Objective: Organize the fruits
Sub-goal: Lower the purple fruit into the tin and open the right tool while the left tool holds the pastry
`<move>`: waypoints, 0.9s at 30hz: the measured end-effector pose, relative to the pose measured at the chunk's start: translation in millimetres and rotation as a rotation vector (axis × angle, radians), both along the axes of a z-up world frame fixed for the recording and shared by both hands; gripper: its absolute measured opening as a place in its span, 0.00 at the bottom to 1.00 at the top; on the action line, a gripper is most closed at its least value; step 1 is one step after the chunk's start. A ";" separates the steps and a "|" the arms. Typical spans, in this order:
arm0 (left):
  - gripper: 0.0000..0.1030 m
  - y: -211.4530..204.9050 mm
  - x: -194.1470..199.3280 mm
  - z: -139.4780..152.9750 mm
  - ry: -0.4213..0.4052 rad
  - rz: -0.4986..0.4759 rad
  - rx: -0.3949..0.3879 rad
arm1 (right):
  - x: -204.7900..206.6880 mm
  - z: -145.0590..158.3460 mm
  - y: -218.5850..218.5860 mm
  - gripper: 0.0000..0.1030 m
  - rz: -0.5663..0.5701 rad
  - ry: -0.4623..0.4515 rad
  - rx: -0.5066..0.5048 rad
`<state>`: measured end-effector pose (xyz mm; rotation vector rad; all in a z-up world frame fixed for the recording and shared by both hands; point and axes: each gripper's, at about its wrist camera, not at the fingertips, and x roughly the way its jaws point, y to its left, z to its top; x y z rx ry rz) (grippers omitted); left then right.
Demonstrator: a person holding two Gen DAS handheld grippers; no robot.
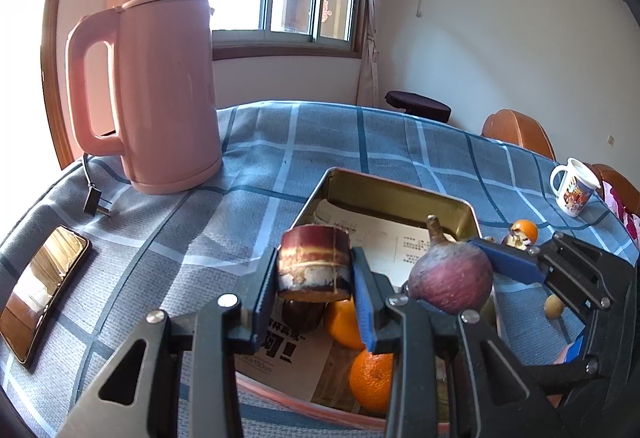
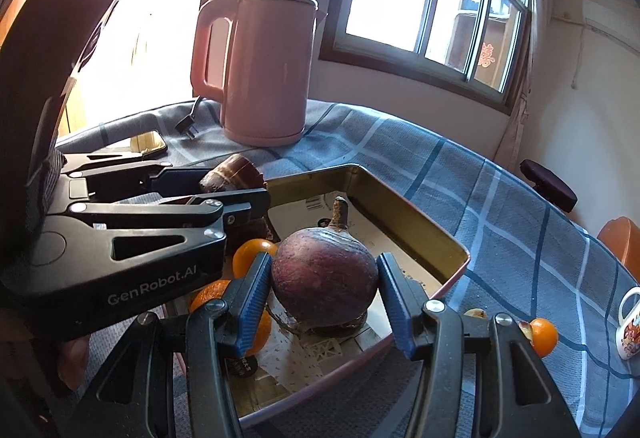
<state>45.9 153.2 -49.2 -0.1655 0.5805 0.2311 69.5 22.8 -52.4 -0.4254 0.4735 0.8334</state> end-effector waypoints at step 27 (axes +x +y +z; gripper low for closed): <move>0.36 2.7 4.5 -3.6 0.029 -0.001 -0.010 | -2.5 -5.6 9.2 0.55 0.036 0.019 -0.046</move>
